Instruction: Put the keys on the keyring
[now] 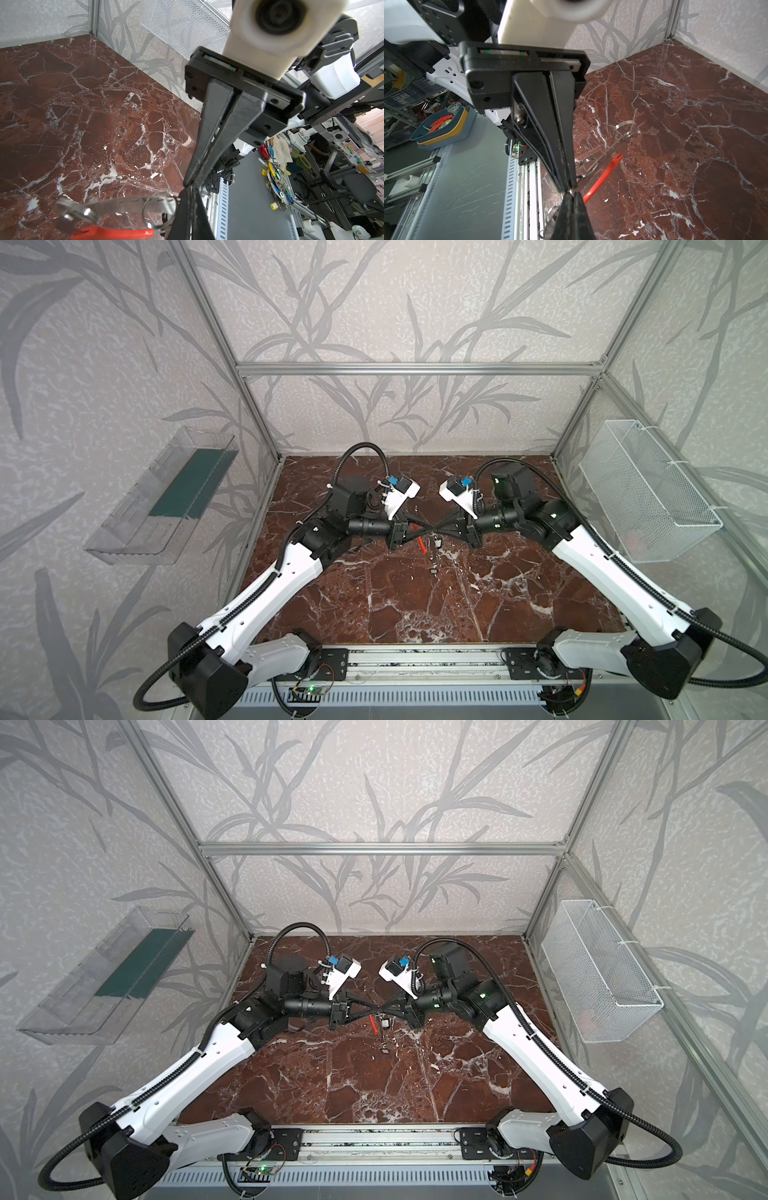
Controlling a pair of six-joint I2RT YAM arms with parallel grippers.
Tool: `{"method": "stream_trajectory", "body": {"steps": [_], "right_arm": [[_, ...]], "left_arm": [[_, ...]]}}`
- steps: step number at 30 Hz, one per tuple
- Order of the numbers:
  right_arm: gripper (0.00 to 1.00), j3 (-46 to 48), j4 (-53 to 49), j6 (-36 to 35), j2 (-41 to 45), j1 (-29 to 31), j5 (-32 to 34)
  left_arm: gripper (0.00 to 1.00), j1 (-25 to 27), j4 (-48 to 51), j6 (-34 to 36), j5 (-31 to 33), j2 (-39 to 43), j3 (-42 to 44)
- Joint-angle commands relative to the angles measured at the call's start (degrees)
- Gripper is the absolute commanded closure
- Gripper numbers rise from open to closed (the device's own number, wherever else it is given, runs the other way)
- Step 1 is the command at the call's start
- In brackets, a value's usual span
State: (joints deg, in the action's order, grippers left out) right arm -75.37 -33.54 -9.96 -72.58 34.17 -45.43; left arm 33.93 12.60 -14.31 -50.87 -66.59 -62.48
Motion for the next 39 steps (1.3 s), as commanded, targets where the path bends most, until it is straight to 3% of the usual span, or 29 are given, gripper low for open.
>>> {"method": "stream_trajectory", "body": {"steps": [1,5,9,19,31,39], "right_arm": [[0.83,1.94,7.28,3.7,2.73,-0.69,-0.04],[0.75,6.2,14.92,10.41,5.56,-4.17,-0.69],[0.74,12.22,25.97,19.44,9.02,-7.59,-0.8],[0.66,20.5,49.97,37.64,10.65,-7.8,-1.55],[0.61,19.55,52.54,37.07,9.36,-5.1,0.2],[0.62,19.43,41.28,21.49,13.06,3.09,16.68]], "left_arm": [[1.0,0.96,-8.11,-1.71,3.36,2.88,2.4],[1.0,0.9,-16.35,-4.32,7.95,5.29,5.54],[1.0,0.94,-24.32,-7.2,10.98,6.18,7.56],[1.0,0.91,-43.85,-17.68,15.43,3.78,10.28],[1.0,0.9,-45.94,-20.11,14.74,1.79,9.06],[1.0,0.93,-44.24,-19.84,15.81,1.82,8.54]]}}
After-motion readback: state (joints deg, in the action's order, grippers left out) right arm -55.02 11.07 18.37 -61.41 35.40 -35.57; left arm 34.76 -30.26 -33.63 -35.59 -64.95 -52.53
